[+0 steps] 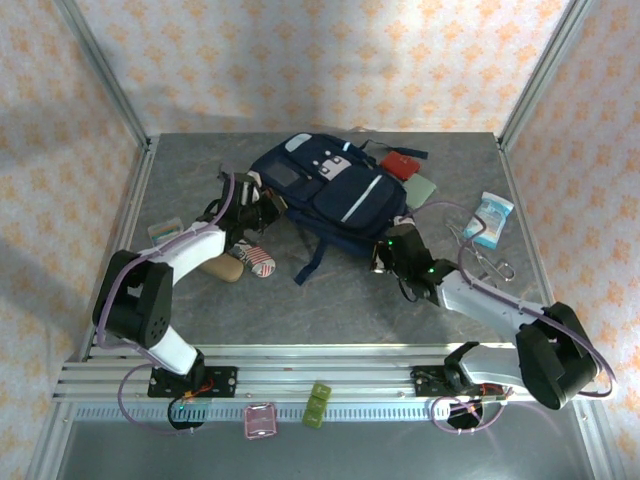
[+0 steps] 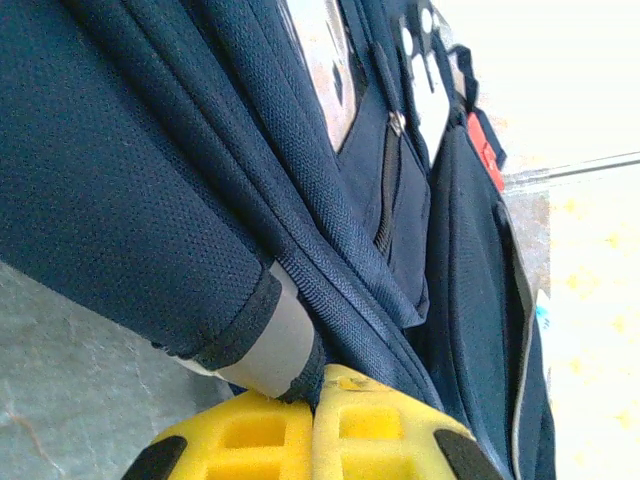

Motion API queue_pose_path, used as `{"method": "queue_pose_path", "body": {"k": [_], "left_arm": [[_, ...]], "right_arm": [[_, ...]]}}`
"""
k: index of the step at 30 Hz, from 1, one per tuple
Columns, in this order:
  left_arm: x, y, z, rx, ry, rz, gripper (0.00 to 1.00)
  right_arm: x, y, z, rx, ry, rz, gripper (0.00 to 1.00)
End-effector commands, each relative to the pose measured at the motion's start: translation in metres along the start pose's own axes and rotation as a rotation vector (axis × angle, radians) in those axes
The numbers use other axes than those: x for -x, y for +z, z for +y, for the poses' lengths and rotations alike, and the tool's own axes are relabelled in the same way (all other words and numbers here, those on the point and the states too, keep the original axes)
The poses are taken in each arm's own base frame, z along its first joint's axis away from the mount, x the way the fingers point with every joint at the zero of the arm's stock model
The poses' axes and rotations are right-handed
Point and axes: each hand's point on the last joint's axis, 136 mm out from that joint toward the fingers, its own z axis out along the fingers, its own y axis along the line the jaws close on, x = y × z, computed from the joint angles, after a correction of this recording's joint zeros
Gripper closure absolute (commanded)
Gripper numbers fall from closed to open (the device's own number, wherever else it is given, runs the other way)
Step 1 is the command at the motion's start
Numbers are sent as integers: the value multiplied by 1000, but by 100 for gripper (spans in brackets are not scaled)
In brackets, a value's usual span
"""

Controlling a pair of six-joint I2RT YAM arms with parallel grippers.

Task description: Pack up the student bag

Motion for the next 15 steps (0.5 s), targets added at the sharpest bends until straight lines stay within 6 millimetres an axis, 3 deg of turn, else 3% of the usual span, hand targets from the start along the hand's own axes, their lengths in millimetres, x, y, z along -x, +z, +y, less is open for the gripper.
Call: {"method": "queue_pose_path", "body": {"k": [1,7,8,11,15], "left_arm": [[71,-2,14,85,38,-221,100],[103,15,1,106,85,-274,100],[108,17,-1,111,93,-277,95],[111,13,-9,102,98,-263,59],[94,-6,-17,32,84,-232,46]], "right_arm": [[-3,-9,-4,-90,-86,-6,100],[1,6,86,187,-63,28,100],[2,11,100,237,-40,32,100],[4,25,136,334,-1,50,100],[2,40,160,381,4,73,100]]}}
